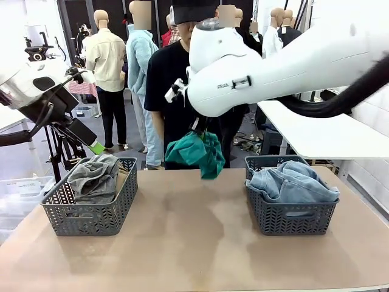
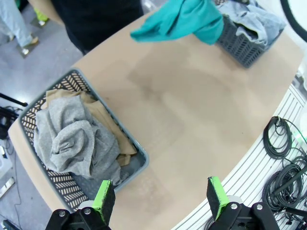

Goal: Sort the tops and bottoms.
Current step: Lift clothes from the center of the table with your right hand.

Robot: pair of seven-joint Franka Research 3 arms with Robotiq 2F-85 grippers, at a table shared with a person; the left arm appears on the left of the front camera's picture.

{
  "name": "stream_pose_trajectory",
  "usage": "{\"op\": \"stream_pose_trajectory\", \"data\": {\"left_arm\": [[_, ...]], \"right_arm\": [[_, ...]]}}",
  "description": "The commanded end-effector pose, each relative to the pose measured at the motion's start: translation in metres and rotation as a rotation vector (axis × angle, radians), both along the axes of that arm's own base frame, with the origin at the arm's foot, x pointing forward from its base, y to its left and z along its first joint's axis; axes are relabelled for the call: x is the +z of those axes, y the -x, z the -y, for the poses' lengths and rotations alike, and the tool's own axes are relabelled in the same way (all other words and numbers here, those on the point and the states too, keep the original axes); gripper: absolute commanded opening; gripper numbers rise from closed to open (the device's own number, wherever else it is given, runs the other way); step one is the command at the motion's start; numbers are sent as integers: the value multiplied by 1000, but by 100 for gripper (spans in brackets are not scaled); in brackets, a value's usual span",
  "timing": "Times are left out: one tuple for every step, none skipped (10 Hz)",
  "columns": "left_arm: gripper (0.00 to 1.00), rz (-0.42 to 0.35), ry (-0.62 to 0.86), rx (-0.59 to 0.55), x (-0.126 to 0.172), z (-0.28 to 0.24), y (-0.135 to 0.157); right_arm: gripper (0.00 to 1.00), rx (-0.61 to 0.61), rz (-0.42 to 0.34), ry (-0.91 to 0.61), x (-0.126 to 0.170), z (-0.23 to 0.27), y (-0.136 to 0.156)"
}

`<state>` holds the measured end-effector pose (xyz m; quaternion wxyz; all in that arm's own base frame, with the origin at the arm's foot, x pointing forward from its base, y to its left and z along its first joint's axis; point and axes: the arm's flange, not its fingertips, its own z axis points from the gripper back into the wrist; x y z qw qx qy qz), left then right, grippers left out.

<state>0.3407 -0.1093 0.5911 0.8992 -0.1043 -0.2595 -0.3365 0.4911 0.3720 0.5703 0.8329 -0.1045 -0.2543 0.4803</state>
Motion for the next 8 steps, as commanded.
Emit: {"op": "stream_pose_trajectory", "data": {"left_arm": [[100,-6,14,-11,0,-2,-1],[100,-6,14,-11,0,-2,-1],[100,-6,14,-11,0,-2,-1],[100,-6,14,-11,0,-2,-1],[100,-6,14,-11,0,-2,-1],[100,-6,14,-11,0,-2,-1],[100,-6,14,-11,0,-2,-1],[100,-6,14,-11,0,-2,-1]], "right_arm": [[0,-50,112,3,-11,7,22],[0,-46,125,-10,-8,6,24],[0,-3,91,-11,-18,5,15],[0,-22,85,-3,10,4,20],[0,-22,85,-3,10,4,20],[0,-22,85,-3,10,4,20],[0,-22,85,-3,10,4,20],[0,-22,85,-3,10,4,20]]}}
